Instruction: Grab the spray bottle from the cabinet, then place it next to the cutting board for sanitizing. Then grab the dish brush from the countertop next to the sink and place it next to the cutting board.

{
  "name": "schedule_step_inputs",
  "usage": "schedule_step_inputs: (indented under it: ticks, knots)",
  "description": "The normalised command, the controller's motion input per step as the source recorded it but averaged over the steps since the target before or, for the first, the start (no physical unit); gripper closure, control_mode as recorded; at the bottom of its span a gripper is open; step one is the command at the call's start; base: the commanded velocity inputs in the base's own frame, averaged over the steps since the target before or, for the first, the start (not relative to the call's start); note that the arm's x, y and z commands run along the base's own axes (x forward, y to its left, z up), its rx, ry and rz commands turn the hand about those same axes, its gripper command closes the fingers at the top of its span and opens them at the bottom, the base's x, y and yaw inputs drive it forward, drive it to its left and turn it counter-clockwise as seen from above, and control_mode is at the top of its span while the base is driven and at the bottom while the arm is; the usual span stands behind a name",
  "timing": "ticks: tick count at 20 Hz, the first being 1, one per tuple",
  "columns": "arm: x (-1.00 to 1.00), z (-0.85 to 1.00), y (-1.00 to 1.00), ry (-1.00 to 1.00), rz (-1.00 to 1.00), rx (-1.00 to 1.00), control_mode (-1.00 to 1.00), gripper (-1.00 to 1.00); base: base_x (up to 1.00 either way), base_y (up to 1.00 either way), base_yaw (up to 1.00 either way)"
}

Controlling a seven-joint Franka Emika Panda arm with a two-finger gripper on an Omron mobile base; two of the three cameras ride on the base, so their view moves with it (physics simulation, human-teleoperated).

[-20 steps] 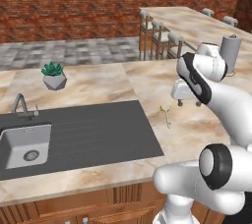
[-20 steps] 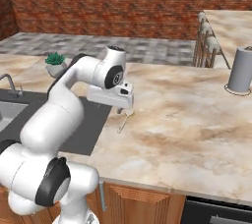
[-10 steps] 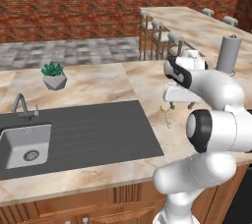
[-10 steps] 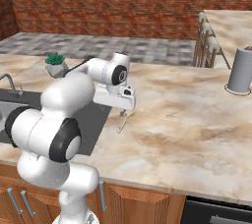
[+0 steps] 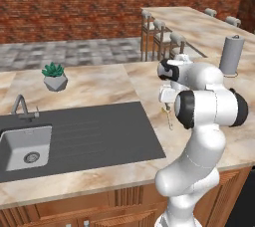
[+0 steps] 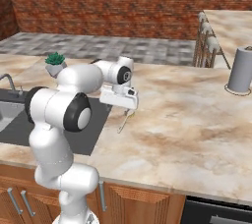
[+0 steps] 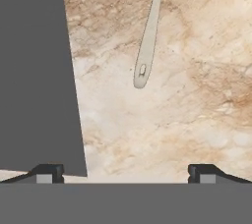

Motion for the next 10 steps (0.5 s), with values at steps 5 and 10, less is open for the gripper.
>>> schedule_step_inputs:
  ticks: [5, 10]
  knots:
    - [0.39, -0.32, 0.0, -0.03, 0.0, -0.04, -1.0, -1.0, 0.0, 0.0, 0.0]
    - [0.18, -0.34, 0.0, -0.14, 0.0, -0.04, -1.0, -1.0, 0.0, 0.0, 0.0]
